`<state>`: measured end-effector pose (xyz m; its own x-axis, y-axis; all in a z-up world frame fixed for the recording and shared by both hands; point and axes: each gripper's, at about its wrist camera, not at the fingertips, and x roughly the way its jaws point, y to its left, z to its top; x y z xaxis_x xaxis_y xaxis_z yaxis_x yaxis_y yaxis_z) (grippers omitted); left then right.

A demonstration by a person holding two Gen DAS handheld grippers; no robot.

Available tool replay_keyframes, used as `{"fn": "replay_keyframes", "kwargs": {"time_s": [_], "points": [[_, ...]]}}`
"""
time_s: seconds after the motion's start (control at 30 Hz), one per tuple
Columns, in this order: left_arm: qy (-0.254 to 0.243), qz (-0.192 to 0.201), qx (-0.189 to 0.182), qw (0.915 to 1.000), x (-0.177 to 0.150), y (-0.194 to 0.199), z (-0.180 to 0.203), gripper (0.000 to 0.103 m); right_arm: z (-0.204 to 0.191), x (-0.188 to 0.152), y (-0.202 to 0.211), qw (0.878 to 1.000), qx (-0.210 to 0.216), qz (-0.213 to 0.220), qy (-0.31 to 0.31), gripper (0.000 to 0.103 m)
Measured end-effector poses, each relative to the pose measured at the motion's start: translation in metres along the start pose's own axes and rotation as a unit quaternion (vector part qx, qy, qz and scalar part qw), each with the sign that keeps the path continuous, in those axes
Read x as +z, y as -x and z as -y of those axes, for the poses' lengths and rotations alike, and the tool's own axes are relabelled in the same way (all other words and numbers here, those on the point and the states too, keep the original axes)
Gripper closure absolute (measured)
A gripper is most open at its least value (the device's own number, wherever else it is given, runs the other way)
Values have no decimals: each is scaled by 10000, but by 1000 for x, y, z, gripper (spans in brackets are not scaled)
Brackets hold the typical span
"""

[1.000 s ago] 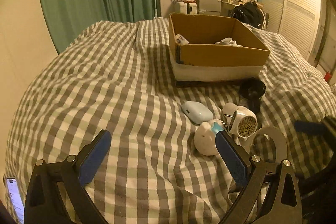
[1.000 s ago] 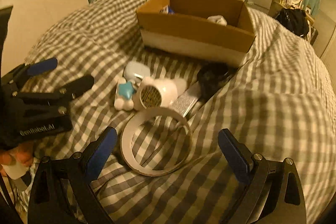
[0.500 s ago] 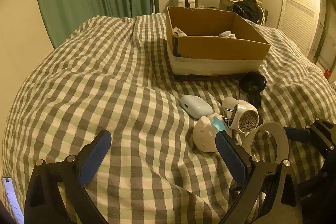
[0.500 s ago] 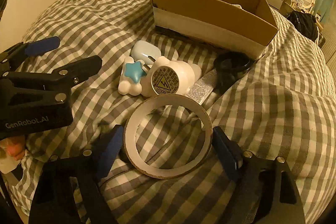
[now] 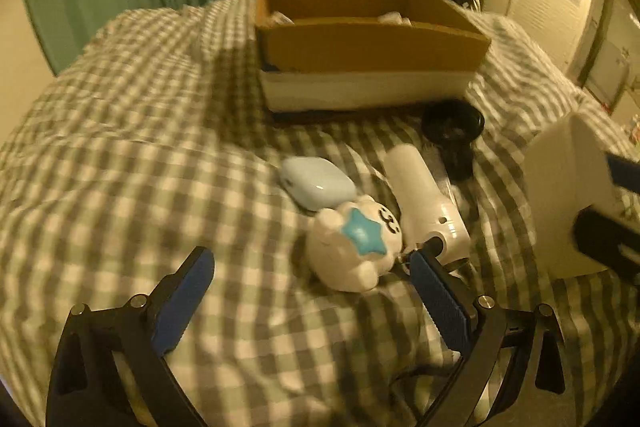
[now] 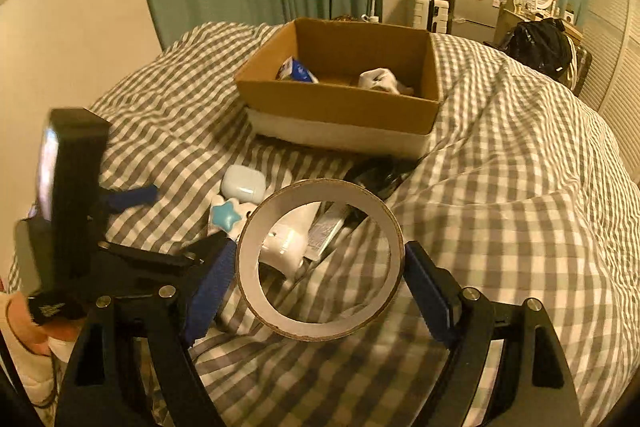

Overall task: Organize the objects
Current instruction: 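Grasp the white star-faced toy with the left tool, then lower the toy into the box with the left tool while the right tool drops the tape roll in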

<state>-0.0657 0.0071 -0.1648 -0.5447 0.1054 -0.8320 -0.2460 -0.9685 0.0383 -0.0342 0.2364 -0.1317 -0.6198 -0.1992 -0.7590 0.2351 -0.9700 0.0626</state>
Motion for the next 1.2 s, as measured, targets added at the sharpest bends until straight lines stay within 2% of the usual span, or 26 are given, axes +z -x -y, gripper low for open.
{"fn": "replay_keyframes", "kwargs": {"time_s": [0.07,0.2,0.3,0.47,0.97,1.2], "points": [[-113,-104,53,9999,3,-9,7,8,5,-1,2,10000,3,26,-65,20],[-234,-237,-332,9989,7,-19,15,29,14,-3,-2,9997,90,17,-208,20],[-378,-414,-328,9979,8,-31,22,39,17,-5,-5,9995,151,3,-272,20],[-513,-342,-290,9977,4,-27,27,40,19,-8,-5,9994,188,21,-305,20],[-236,-37,-467,9986,-6,30,18,40,13,-6,4,9992,149,83,-364,20],[-79,366,-519,9980,14,68,1,40,4,12,32,9991,131,361,-190,20]]}}
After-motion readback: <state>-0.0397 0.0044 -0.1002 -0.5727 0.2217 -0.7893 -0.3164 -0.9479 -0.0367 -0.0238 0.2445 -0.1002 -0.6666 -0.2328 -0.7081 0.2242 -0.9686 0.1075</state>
